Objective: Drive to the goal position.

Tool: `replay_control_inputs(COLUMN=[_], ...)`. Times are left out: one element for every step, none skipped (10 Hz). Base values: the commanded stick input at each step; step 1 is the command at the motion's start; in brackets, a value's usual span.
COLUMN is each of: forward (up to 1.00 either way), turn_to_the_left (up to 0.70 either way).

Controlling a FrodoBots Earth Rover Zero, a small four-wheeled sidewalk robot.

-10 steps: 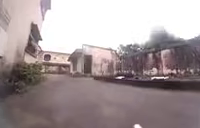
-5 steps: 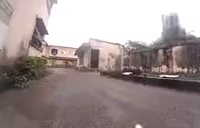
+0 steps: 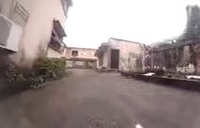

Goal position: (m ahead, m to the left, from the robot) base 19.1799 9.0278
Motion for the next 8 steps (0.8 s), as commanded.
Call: replay_control_inputs(forward=[0.7, 0.7, 0.7, 0.7, 0.7, 0.7, 0.7, 0.7], turn_to_the_left=[0.2, 0.2, 0.2, 0.2, 0.2, 0.2, 0.2, 0.15])
